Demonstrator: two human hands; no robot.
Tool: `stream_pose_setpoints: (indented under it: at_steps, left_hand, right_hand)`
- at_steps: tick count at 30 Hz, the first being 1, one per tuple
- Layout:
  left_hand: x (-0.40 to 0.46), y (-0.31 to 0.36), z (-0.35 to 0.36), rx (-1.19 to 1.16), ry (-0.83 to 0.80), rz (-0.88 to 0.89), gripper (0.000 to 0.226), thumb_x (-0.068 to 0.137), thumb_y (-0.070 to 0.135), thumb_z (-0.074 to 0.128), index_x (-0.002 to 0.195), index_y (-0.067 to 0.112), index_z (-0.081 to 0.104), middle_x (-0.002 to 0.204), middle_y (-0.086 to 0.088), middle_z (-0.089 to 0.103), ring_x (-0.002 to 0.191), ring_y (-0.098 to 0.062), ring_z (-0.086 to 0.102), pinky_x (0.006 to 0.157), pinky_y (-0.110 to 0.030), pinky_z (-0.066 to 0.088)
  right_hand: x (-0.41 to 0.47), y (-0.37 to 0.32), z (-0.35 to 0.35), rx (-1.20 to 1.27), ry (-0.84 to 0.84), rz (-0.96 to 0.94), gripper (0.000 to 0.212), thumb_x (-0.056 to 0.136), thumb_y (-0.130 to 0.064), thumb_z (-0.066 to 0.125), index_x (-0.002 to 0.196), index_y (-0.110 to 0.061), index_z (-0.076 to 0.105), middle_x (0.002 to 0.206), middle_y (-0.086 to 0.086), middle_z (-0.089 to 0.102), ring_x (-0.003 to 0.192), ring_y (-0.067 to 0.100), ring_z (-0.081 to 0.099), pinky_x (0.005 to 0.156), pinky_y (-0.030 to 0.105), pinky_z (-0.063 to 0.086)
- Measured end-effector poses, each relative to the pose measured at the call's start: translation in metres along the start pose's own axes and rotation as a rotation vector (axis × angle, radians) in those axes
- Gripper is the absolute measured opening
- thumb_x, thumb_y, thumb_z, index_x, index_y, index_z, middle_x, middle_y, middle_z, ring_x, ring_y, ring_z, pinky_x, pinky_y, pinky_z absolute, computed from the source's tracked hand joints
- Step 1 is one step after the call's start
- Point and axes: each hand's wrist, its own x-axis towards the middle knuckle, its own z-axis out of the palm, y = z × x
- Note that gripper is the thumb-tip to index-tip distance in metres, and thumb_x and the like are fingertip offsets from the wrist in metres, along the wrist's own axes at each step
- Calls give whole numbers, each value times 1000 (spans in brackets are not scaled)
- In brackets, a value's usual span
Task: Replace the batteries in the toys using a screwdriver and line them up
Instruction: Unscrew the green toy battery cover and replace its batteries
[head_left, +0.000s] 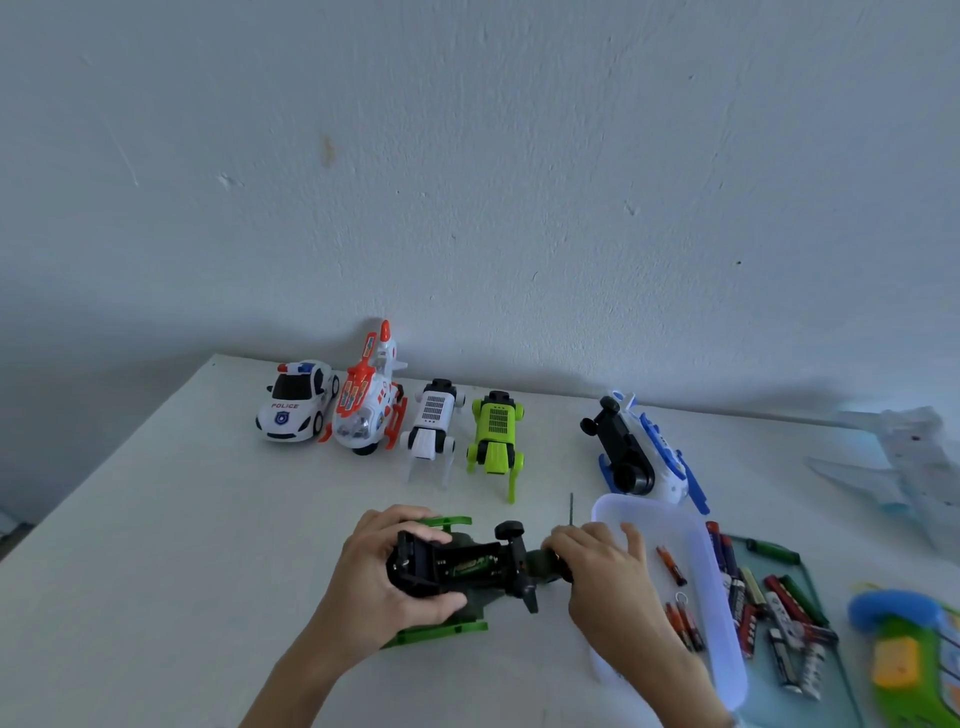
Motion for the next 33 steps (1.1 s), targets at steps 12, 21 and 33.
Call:
stream_pose_setpoints:
  at_steps: [12, 21, 33]
  left_hand:
    - [-9, 10, 23, 32, 63, 9, 45, 44, 50, 81, 86, 40, 70, 109, 24, 59, 107, -3, 47, 86, -3, 34]
    - [-11, 9, 36, 104, 117, 55, 47, 47, 50, 77, 91, 38, 68, 109, 23, 58, 105, -1, 46, 86, -7, 38]
    - [-15, 13, 39, 171, 151, 82, 49, 49, 55, 71, 92, 31, 71, 104, 24, 57, 102, 0, 47, 82, -2, 36]
  right_hand:
    - [-15, -48, -21, 128, 231, -3, 28, 75, -16, 54, 88, -34, 71, 106, -7, 53, 93, 15, 53, 79, 31, 41]
    - [-19, -70, 0, 83, 323, 201, 17, 50, -17, 51, 60, -22, 64, 91, 0, 56, 76, 23, 50, 64, 33, 39]
    - [-27, -87, 0, 404, 386, 243, 15, 90, -30, 60, 101, -32, 69, 96, -10, 67, 100, 12, 53, 79, 28, 16]
